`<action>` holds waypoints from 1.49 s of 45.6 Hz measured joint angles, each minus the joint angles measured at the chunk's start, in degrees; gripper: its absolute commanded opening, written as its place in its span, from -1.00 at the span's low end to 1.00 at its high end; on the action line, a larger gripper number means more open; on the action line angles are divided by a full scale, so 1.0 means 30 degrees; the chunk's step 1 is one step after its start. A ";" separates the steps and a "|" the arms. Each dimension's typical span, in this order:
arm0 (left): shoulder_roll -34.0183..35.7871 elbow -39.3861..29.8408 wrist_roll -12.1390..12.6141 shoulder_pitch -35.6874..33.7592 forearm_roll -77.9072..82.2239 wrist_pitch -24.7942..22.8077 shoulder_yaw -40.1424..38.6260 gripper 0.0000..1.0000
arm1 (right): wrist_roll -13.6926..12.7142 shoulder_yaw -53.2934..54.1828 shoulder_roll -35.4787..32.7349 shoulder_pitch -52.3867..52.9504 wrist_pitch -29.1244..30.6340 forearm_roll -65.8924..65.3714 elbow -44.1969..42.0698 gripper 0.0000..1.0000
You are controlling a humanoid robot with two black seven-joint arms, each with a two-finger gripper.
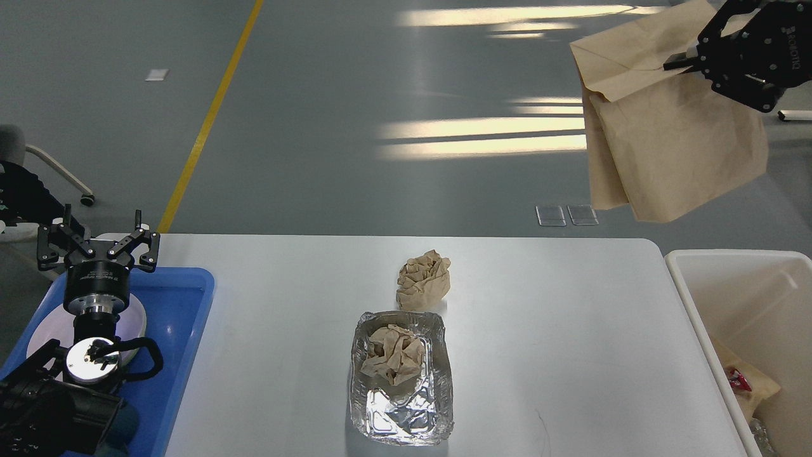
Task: Tidy desktop
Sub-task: 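Lift the flat brown bag with the right gripper into the bin, then reach the right gripper to the foil tray with crumpled paper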
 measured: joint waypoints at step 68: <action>0.0000 -0.0006 0.0000 -0.0002 0.0005 0.0000 0.0000 0.93 | -0.0039 -0.1383 0.5763 -0.8097 -1.0631 -0.0850 -0.1086 1.00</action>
